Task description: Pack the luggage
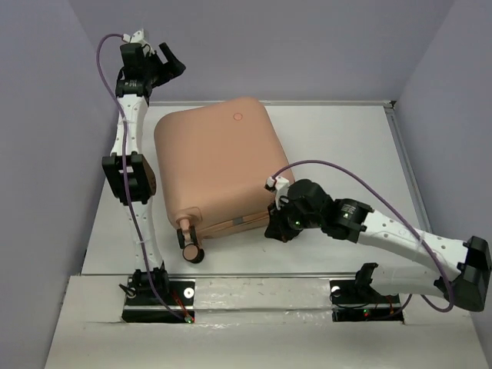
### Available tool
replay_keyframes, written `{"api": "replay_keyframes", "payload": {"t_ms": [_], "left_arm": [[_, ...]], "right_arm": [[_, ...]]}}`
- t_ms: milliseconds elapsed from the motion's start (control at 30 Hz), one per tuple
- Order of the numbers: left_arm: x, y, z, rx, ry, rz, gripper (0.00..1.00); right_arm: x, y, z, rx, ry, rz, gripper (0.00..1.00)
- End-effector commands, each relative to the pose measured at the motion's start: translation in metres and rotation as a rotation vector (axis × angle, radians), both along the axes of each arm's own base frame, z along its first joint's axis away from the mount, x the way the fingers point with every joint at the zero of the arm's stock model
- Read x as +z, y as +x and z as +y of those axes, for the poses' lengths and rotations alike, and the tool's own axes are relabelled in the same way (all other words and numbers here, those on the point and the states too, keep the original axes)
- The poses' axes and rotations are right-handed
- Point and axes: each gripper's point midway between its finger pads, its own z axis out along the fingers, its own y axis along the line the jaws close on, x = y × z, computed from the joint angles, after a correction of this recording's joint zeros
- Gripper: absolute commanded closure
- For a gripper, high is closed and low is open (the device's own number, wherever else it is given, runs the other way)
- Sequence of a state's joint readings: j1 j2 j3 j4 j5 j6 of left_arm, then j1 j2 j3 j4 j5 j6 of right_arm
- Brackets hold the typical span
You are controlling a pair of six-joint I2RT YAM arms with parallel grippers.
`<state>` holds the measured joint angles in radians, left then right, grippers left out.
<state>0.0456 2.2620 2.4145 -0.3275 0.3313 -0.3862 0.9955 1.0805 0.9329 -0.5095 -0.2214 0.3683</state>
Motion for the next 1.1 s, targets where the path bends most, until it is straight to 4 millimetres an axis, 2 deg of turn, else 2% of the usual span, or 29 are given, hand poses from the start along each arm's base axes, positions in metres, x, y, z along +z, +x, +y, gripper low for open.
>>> {"api": "replay_keyframes", "payload": {"t_ms": [0, 33, 133, 167, 200, 233, 267, 300, 367, 400, 433, 500, 533, 567, 600, 633, 667, 700, 733, 767, 800, 833, 867, 900, 933, 967, 1000, 1033, 1067], "left_arm": [[0.022, 0.020, -0.018, -0.224, -0.117, -0.171, 0.04], [-0.004, 0.025, -0.030, -0.280, -0.138, -0.140, 0.05], [-0.032, 0.029, -0.059, -0.393, -0.118, -0.140, 0.12], [-0.052, 0.031, -0.065, -0.418, -0.117, -0.115, 0.13], [-0.063, 0.030, -0.070, -0.441, -0.115, -0.102, 0.14], [-0.080, 0.026, -0.079, -0.484, -0.105, -0.079, 0.15], [-0.092, 0.024, -0.085, -0.503, -0.102, -0.061, 0.15], [-0.115, 0.019, -0.089, -0.515, -0.100, -0.011, 0.15], [-0.132, 0.016, -0.088, -0.505, -0.053, 0.016, 0.15], [-0.143, 0.009, -0.104, -0.519, -0.041, 0.049, 0.15], [-0.166, 0.002, -0.109, -0.499, -0.020, 0.104, 0.15], [-0.181, -0.017, -0.113, -0.499, -0.017, 0.150, 0.16], [-0.182, -0.026, -0.117, -0.497, -0.016, 0.157, 0.16], [-0.151, -0.037, -0.123, -0.491, -0.020, 0.116, 0.16], [-0.142, -0.042, -0.124, -0.476, -0.016, 0.071, 0.16], [-0.148, -0.064, -0.117, -0.428, -0.012, 0.105, 0.15], [-0.147, -0.074, -0.117, -0.404, -0.016, 0.110, 0.16], [-0.175, -0.098, -0.115, -0.373, -0.038, 0.195, 0.16], [-0.161, -0.110, -0.106, -0.301, -0.031, 0.183, 0.17], [-0.159, -0.123, -0.117, -0.294, -0.071, 0.178, 0.18], [-0.193, -0.156, -0.120, -0.289, -0.080, 0.271, 0.18], [-0.204, -0.169, -0.116, -0.224, -0.054, 0.299, 0.19], [-0.187, -0.185, -0.120, -0.221, -0.043, 0.268, 0.19], [-0.219, -0.224, -0.133, -0.246, -0.013, 0.354, 0.19], [-0.227, -0.240, -0.130, -0.204, 0.001, 0.379, 0.19], [-0.215, -0.258, -0.134, -0.213, -0.012, 0.363, 0.19], [-0.220, -0.277, -0.137, -0.217, -0.030, 0.383, 0.19], [-0.228, -0.317, -0.144, -0.241, -0.072, 0.407, 0.19], [-0.244, -0.335, -0.149, -0.266, -0.073, 0.452, 0.19]], "right_arm": [[-0.017, 0.015, 0.017, -0.056, -0.039, -0.035, 0.93], [-0.025, 0.026, 0.021, -0.089, -0.055, -0.051, 0.93], [-0.031, 0.043, 0.027, -0.148, -0.071, -0.083, 0.93], [-0.039, 0.056, 0.024, -0.201, -0.111, -0.116, 0.93], [-0.043, 0.061, 0.023, -0.221, -0.130, -0.129, 0.93], [-0.043, 0.067, 0.025, -0.233, -0.138, -0.147, 0.93], [-0.054, 0.081, 0.020, -0.276, -0.180, -0.153, 0.93], [-0.058, 0.089, 0.018, -0.295, -0.191, -0.154, 0.93], [-0.064, 0.109, 0.015, -0.341, -0.194, -0.156, 0.93], [-0.064, 0.116, 0.012, -0.360, -0.188, -0.163, 0.93], [-0.060, 0.125, 0.013, -0.378, -0.168, -0.178, 0.93], [-0.053, 0.146, 0.004, -0.431, -0.148, -0.203, 0.93], [-0.049, 0.154, 0.001, -0.449, -0.137, -0.213, 0.93], [-0.041, 0.161, 0.002, -0.448, -0.109, -0.219, 0.93], [-0.036, 0.173, -0.005, -0.473, -0.093, -0.223, 0.93], [-0.028, 0.181, -0.002, -0.461, -0.059, -0.237, 0.93], [-0.022, 0.189, -0.001, -0.456, -0.035, -0.250, 0.93], [-0.018, 0.206, -0.001, -0.458, -0.013, -0.252, 0.93], [-0.010, 0.210, 0.011, -0.396, 0.041, -0.243, 0.93], [0.016, 0.226, 0.022, -0.389, 0.097, -0.270, 0.93], [0.024, 0.237, 0.030, -0.373, 0.125, -0.269, 0.93], [0.010, 0.254, 0.039, -0.361, 0.121, -0.232, 0.93], [0.017, 0.255, 0.056, -0.301, 0.162, -0.205, 0.93], [0.053, 0.276, 0.069, -0.298, 0.233, -0.243, 0.92], [0.059, 0.287, 0.075, -0.309, 0.268, -0.211, 0.89], [0.039, 0.294, 0.091, -0.278, 0.269, -0.144, 0.86], [0.043, 0.305, 0.095, -0.283, 0.289, -0.123, 0.83], [0.051, 0.321, 0.106, -0.289, 0.324, -0.096, 0.70], [0.072, 0.324, 0.108, -0.295, 0.361, -0.108, 0.60]]}}
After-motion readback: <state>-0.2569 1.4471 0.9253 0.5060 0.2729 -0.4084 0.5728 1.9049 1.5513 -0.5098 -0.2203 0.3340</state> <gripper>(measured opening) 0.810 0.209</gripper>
